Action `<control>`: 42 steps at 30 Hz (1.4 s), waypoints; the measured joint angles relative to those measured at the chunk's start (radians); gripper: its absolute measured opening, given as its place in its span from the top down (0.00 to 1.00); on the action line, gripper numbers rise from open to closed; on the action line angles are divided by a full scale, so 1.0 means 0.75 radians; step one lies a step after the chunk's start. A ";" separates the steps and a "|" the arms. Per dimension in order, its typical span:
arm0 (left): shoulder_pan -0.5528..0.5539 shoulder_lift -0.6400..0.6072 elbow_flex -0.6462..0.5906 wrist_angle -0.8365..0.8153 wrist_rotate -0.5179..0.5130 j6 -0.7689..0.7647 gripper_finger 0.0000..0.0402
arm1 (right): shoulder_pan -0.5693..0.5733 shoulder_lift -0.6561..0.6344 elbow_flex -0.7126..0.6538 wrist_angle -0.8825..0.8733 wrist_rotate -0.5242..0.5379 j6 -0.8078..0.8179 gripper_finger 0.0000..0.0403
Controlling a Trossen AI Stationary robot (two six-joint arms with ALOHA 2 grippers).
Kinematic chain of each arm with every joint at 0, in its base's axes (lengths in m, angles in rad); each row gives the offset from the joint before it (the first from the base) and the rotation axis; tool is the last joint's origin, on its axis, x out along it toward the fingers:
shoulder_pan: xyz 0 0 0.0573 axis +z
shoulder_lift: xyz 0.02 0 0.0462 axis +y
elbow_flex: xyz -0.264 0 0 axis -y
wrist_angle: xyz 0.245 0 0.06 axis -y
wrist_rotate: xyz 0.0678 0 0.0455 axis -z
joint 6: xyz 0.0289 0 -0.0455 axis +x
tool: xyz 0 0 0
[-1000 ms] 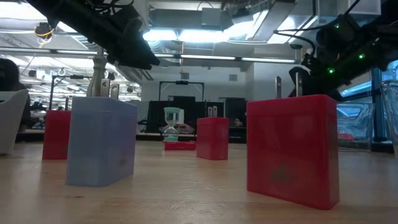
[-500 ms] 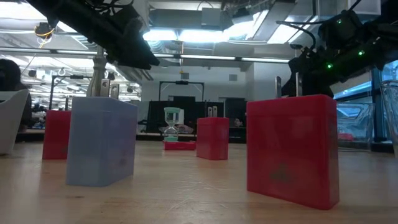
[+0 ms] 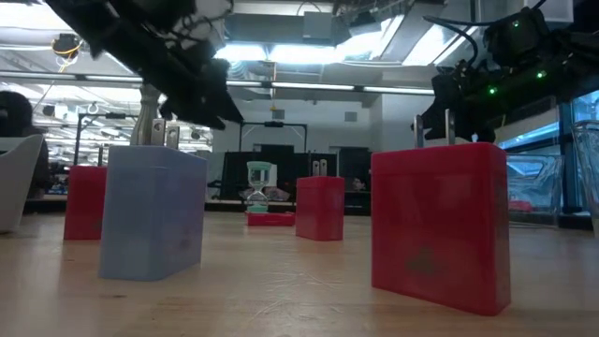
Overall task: Pick & Place Office items
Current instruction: Move the light blue sand timer to the top center of the table
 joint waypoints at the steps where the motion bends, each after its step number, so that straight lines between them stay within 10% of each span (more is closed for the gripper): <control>1: 0.013 0.036 0.000 0.035 0.003 0.000 0.28 | 0.000 0.000 0.000 0.000 0.000 0.000 0.38; 18: 0.142 0.514 0.000 0.685 0.135 0.383 0.24 | 0.000 0.000 0.000 -0.011 -0.001 -0.001 0.37; 42: 0.144 0.658 0.007 0.783 0.029 0.548 0.25 | 0.000 0.000 0.001 -0.073 0.001 -0.046 0.37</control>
